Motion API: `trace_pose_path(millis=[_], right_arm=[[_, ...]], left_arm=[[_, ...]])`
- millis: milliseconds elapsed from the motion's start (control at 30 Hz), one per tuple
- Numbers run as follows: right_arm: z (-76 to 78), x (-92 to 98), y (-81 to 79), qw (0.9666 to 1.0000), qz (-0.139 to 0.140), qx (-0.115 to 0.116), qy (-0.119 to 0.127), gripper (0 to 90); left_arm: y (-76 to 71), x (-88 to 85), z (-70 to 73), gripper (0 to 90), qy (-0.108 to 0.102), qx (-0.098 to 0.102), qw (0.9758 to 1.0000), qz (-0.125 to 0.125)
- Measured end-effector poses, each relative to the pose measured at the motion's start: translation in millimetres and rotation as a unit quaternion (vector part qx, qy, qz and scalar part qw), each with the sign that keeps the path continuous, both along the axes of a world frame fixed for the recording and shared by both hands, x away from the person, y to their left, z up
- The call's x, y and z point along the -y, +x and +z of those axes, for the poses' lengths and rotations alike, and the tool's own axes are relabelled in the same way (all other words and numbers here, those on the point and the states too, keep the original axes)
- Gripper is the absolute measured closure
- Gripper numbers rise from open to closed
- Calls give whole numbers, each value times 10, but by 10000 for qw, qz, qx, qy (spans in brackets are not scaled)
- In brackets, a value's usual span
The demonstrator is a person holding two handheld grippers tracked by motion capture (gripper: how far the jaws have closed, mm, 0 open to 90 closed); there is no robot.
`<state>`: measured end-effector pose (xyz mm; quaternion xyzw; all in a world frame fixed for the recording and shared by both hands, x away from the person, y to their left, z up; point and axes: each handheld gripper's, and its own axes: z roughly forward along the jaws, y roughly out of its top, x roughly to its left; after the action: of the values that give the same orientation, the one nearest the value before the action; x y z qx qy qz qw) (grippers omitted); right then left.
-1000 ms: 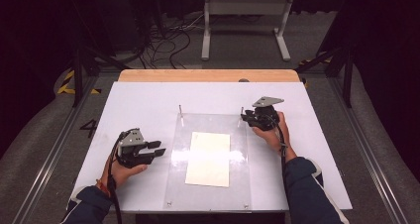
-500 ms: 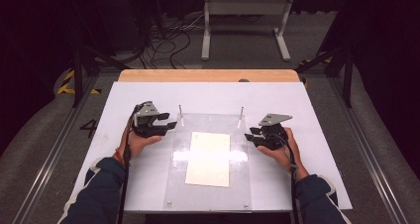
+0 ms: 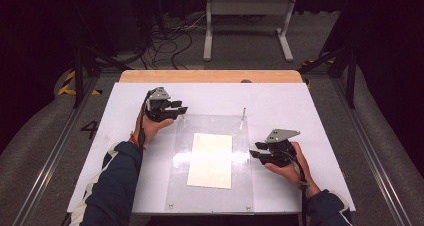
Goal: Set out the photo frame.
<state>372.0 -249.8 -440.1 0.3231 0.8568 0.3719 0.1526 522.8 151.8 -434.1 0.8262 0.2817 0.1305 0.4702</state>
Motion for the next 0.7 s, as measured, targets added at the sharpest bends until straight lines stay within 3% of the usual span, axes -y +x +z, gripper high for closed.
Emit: trace_pose_path(millis=[100,233,533,633,700], right_arm=[[-22,37,-44,10000,-6,-41,-25,588],[-35,75,-90,10000,2,-73,14,584],[-28,41,-106,9999,107,-92,62,579],[-39,36,-97,9999,120,-114,44,587],[-41,36,-90,9998,132,-126,63,591]], left_arm=[[78,23,-37,789,87,23,9999,-121],[110,10,-68,837,-71,-68,9995,-304],[193,-42,-99,841,-255,-238,9977,-589],[224,-33,-89,843,-191,-231,9979,-567],[227,-26,-94,844,-254,-325,9978,-526]])
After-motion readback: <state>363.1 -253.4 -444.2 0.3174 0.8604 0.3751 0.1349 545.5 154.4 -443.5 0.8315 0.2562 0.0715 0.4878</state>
